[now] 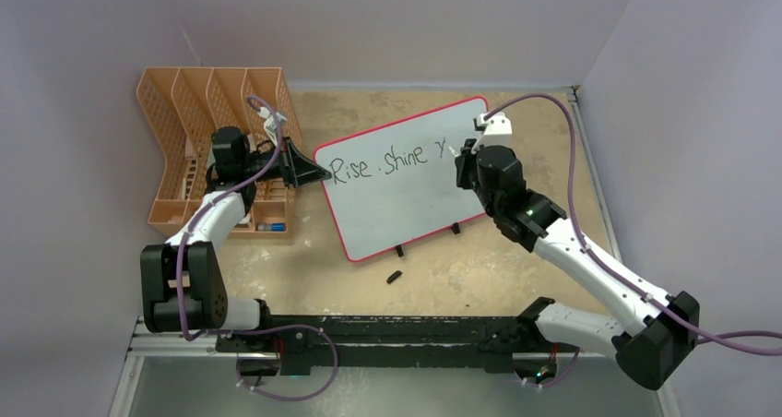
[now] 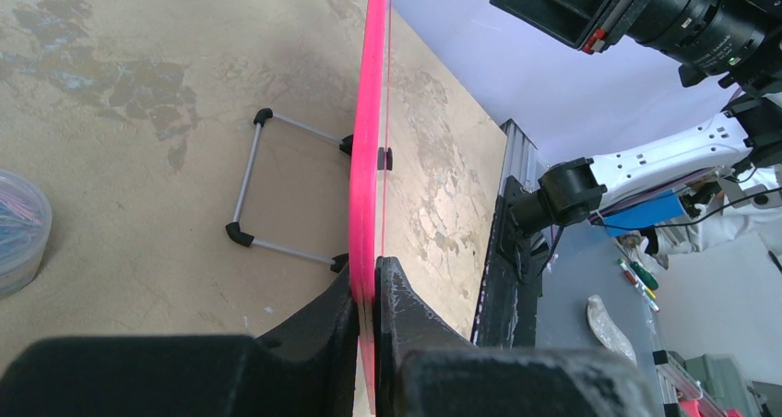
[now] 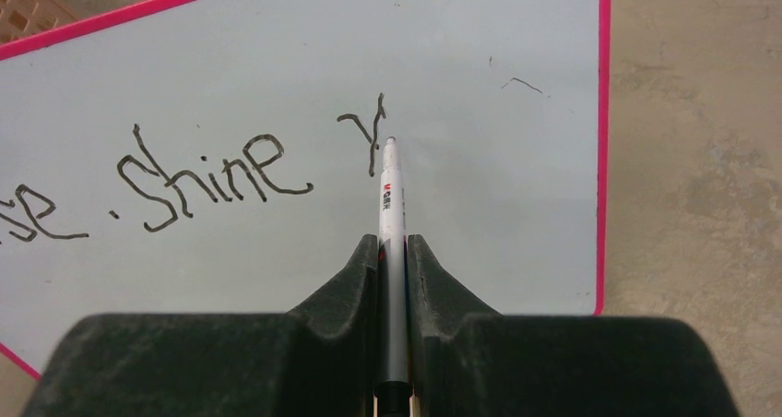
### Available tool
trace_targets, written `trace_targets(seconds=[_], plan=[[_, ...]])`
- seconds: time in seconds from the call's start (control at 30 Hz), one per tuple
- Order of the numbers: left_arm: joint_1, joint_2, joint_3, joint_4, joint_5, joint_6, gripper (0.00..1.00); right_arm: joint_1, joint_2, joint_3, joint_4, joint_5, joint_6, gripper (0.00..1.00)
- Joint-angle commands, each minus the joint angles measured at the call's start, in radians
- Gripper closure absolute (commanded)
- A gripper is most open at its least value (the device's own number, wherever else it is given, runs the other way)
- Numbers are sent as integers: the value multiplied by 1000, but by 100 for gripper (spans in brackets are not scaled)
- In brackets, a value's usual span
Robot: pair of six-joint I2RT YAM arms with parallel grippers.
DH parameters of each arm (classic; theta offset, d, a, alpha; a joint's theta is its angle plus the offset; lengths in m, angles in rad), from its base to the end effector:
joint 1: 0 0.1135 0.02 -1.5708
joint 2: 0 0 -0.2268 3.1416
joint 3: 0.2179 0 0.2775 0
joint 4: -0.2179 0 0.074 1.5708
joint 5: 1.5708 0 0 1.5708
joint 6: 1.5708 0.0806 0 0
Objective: Write a sentence on the whiteboard
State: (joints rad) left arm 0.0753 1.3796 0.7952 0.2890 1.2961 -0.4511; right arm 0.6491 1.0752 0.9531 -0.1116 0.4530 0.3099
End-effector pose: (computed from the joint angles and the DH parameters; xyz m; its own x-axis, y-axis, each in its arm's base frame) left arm 0.3326 -0.0527 0.2088 -0.6527 -0.1678 -0.7388 0.6814 0.2962 -0.6692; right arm 0.2849 0.1719 0.3056 -0.2380 0.1636 -0.9574 -0.1383 0.9700 0.2002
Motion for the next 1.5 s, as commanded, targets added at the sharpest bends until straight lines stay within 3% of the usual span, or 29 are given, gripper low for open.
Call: trace_targets(seconds=[0.0, 1.47], plan=[[-9, -16, 30, -2, -25, 37, 100, -6, 13, 18, 87, 38, -20, 100], [-8, -14, 29, -1, -22, 37, 100, -32, 66, 3, 114, -21, -26, 100]])
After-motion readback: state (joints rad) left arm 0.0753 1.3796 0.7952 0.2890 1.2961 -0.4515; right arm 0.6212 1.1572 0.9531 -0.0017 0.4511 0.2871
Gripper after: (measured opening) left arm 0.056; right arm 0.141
